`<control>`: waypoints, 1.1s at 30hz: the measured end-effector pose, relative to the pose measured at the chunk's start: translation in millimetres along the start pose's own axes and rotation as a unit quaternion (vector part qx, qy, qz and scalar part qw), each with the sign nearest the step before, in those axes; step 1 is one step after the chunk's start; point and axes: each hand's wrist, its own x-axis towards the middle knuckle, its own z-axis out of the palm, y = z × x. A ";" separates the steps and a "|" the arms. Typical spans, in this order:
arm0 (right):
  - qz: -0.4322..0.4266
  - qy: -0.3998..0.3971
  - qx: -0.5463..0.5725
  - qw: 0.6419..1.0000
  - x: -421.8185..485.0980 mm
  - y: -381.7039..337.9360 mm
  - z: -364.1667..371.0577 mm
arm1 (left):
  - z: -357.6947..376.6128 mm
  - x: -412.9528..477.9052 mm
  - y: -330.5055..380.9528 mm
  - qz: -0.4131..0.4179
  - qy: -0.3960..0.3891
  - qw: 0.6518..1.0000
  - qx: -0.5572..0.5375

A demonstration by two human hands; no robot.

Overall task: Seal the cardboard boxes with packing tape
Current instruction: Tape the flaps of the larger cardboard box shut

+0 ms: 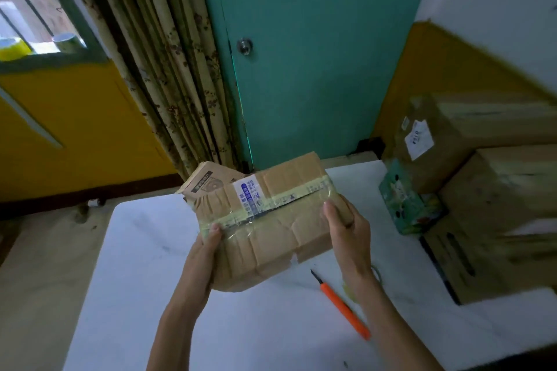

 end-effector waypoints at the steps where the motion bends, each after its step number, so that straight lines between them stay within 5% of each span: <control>1: -0.003 0.006 0.006 1.000 2.2 -7.4 -10.6 | 10.4 0.8 7.7 0.018 -0.016 1.000 0.008; 9: -0.086 0.097 0.050 0.990 17.8 -78.0 -89.6 | 117.4 -6.0 76.0 0.091 -0.014 0.984 -0.151; 12: -0.131 0.150 0.048 0.979 24.5 -110.9 -124.4 | 157.3 -12.9 111.8 0.083 -0.075 0.977 -0.181; 22: -0.174 0.373 0.075 0.908 82.5 -180.0 -300.3 | 335.1 -37.0 179.0 0.172 -0.288 0.940 0.058; 33: -0.095 0.421 0.099 0.897 149.0 -139.7 -386.7 | 457.7 -17.6 144.6 0.154 -0.280 0.936 0.149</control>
